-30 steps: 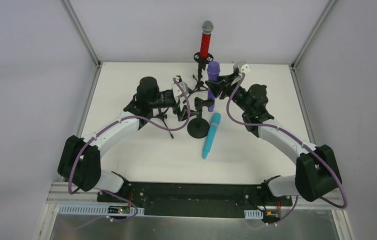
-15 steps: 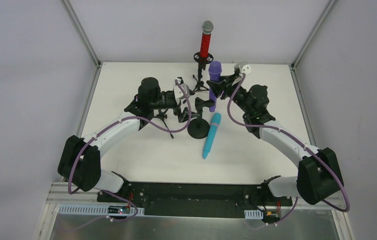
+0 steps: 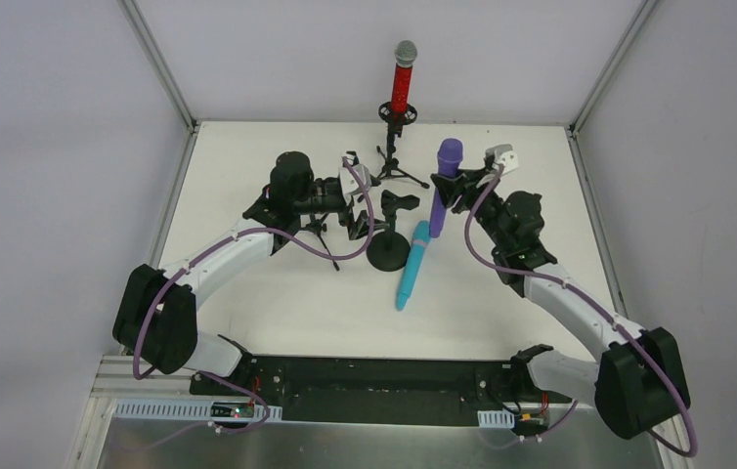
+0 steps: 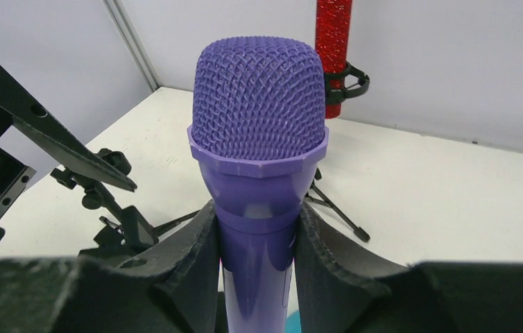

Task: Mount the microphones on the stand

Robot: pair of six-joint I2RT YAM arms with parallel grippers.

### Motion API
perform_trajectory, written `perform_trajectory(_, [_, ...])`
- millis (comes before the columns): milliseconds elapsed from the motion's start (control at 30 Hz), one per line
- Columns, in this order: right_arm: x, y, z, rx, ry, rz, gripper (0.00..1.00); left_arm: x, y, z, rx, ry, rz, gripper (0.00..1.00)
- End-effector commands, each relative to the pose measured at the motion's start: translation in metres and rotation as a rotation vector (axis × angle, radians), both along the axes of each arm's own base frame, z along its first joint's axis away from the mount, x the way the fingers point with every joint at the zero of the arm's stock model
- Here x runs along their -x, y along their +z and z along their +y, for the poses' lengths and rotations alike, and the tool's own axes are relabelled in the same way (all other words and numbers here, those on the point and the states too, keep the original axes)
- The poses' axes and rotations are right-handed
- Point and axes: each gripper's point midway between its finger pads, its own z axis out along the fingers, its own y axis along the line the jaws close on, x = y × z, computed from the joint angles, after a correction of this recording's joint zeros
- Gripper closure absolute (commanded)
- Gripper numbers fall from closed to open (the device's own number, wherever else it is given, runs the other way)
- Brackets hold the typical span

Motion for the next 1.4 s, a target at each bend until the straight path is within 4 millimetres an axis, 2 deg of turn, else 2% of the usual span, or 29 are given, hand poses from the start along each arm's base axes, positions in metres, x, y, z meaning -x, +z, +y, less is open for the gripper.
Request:
perform_trajectory(0, [0.02, 0.022, -0.018, -0.084, -0.027, -0.016, 1.0, 0.001, 0.035, -0.006, 0.052, -0.029, -0.085, 0.0])
perform_trajectory(67, [0.028, 0.02, -0.024, -0.084, -0.031, -0.004, 1.0, 0.0, 0.047, -0.01, 0.058, -0.054, -0.09, 0.0])
perform_trajectory(100, [0.032, 0.021, -0.027, -0.085, -0.031, -0.002, 1.0, -0.003, 0.061, -0.013, 0.069, -0.071, -0.104, 0.0])
perform_trajectory(167, [0.039, 0.021, -0.033, -0.084, -0.034, 0.004, 1.0, -0.005, 0.077, -0.019, 0.084, -0.109, -0.1, 0.0])
perform_trajectory(333, [0.056, 0.021, -0.04, -0.081, -0.026, 0.007, 1.0, -0.006, 0.095, -0.032, 0.088, -0.206, -0.06, 0.0])
perform_trajectory(433, [0.061, 0.02, -0.041, -0.079, -0.019, 0.009, 1.0, -0.006, 0.089, -0.035, 0.087, -0.231, -0.032, 0.0])
perform_trajectory(633, [0.063, 0.025, -0.034, -0.058, 0.027, -0.013, 1.0, -0.001, 0.063, -0.035, 0.077, -0.255, 0.032, 0.0])
perform_trajectory(1000, [0.041, 0.056, -0.021, -0.075, 0.066, -0.146, 1.0, 0.001, 0.026, -0.023, 0.044, -0.189, 0.015, 0.0])
perform_trajectory(1167, [0.036, 0.068, -0.008, -0.062, 0.127, -0.209, 1.0, -0.01, 0.018, -0.015, 0.027, -0.094, -0.053, 0.0])
perform_trajectory(1367, [0.03, 0.078, -0.001, -0.055, 0.151, -0.268, 1.0, -0.013, 0.016, -0.016, 0.034, -0.088, -0.059, 0.0])
